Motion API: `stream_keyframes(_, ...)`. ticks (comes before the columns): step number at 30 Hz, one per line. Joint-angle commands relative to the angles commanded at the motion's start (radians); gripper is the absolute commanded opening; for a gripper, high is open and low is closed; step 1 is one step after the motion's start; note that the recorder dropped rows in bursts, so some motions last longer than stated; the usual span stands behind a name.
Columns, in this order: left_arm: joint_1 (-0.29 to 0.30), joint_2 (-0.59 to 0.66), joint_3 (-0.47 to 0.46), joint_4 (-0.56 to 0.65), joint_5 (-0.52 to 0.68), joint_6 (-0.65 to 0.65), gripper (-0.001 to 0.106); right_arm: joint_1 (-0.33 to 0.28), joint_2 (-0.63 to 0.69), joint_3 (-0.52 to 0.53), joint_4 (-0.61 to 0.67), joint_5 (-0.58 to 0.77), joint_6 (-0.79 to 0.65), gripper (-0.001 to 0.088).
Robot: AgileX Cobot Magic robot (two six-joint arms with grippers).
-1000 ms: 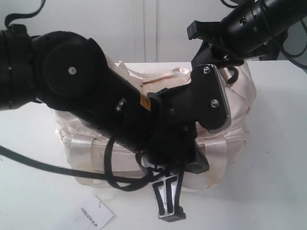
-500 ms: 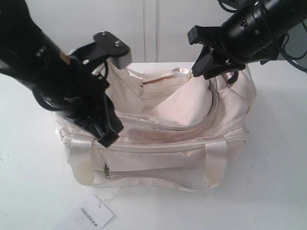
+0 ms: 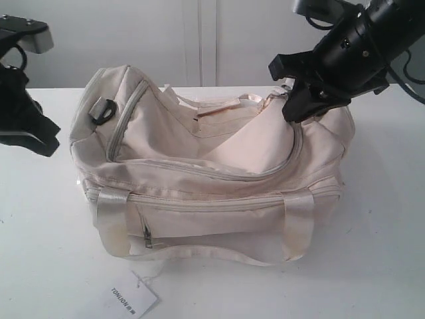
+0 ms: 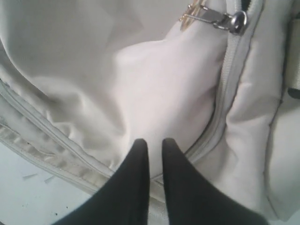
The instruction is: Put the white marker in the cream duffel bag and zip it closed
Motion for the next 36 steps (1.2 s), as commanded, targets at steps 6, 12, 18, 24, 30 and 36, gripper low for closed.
stream_keyframes(6, 0.092, -0.024, 0.002, 0.0, 0.014, -0.038, 0.0, -0.03, -0.019, 0.0, -0.022, 0.005, 0.034, 0.0)
stream_keyframes(12, 0.133, -0.041, 0.002, 0.004, 0.02, -0.061, 0.0, -0.112, -0.071, 0.0, -0.129, 0.011, 0.129, 0.0)
stream_keyframes(18, 0.133, -0.066, 0.013, 0.004, 0.012, -0.08, 0.0, -0.156, -0.105, 0.0, -0.234, 0.015, 0.199, 0.0)
stream_keyframes(24, 0.133, -0.129, 0.099, 0.004, -0.05, -0.101, 0.0, -0.158, -0.108, 0.0, -0.333, 0.028, 0.264, 0.0)
stream_keyframes(30, 0.133, -0.192, 0.15, 0.008, -0.032, -0.099, 0.0, -0.158, -0.108, 0.0, -0.337, 0.059, 0.264, 0.0)
stream_keyframes(36, 0.133, -0.199, 0.15, 0.008, -0.018, -0.098, 0.0, -0.158, -0.108, 0.0, -0.337, 0.051, 0.264, 0.0)
